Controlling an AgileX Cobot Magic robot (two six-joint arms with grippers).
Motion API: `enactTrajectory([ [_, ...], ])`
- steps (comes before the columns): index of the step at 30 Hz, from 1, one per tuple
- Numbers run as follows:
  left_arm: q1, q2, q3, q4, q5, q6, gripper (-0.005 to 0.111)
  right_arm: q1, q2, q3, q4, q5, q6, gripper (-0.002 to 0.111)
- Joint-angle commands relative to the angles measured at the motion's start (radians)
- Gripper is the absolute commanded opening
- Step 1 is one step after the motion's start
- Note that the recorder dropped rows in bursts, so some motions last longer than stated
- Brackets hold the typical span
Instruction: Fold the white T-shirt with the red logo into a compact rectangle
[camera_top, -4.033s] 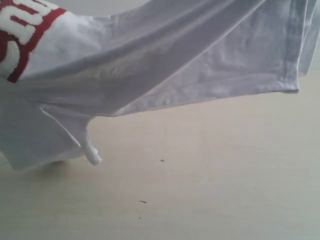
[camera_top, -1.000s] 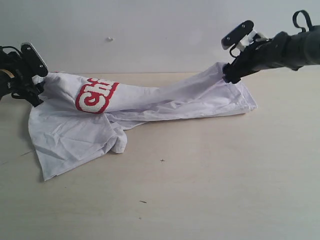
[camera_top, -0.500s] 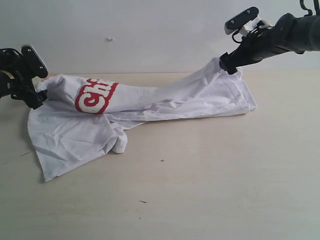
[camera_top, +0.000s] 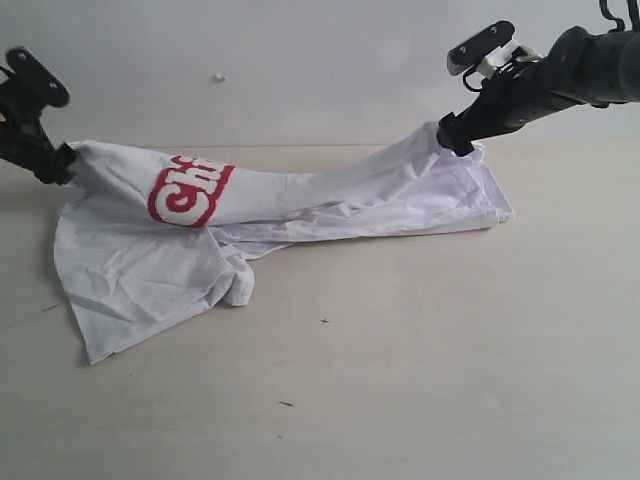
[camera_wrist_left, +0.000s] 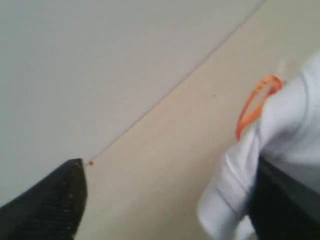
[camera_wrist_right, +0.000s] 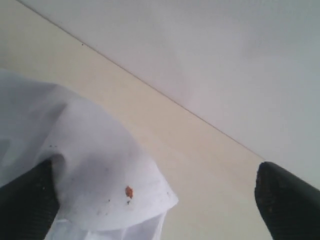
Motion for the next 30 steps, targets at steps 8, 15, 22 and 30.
enactTrajectory([
  [8, 0.025, -0.006, -0.101, -0.009, 0.114, -0.289, 0.018, -0.003, -0.011, -0.008, -0.004, 0.003, 0.007, 0.102],
  [15, 0.025, -0.006, -0.101, 0.028, 0.182, -0.264, 0.022, -0.003, -0.011, -0.008, -0.004, 0.016, 0.007, 0.102],
  [22, 0.025, -0.006, -0.101, 0.057, 0.103, -0.226, 0.105, -0.003, -0.011, -0.008, -0.008, 0.021, 0.007, 0.102],
  [30, 0.023, -0.023, -0.161, -0.053, 0.319, -0.312, 0.105, -0.003, -0.011, -0.008, -0.008, 0.043, 0.007, 0.102],
])
